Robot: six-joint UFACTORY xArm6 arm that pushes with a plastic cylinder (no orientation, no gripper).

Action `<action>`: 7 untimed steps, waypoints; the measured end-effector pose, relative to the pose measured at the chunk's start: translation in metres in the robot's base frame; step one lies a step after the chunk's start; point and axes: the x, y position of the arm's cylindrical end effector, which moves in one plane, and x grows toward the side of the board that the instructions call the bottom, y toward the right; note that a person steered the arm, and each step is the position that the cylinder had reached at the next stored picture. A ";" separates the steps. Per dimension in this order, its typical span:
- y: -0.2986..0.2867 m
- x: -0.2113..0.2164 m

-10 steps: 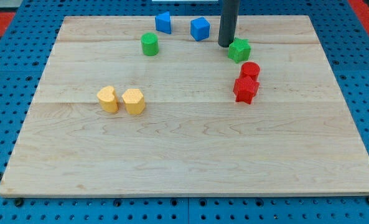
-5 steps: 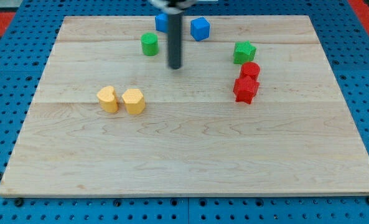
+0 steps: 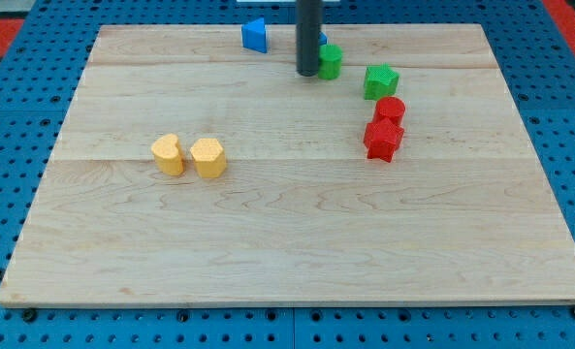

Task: Place the green blocks above the red circle

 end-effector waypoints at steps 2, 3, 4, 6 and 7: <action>-0.030 -0.027; 0.012 -0.028; 0.060 -0.028; 0.032 -0.022; 0.015 0.012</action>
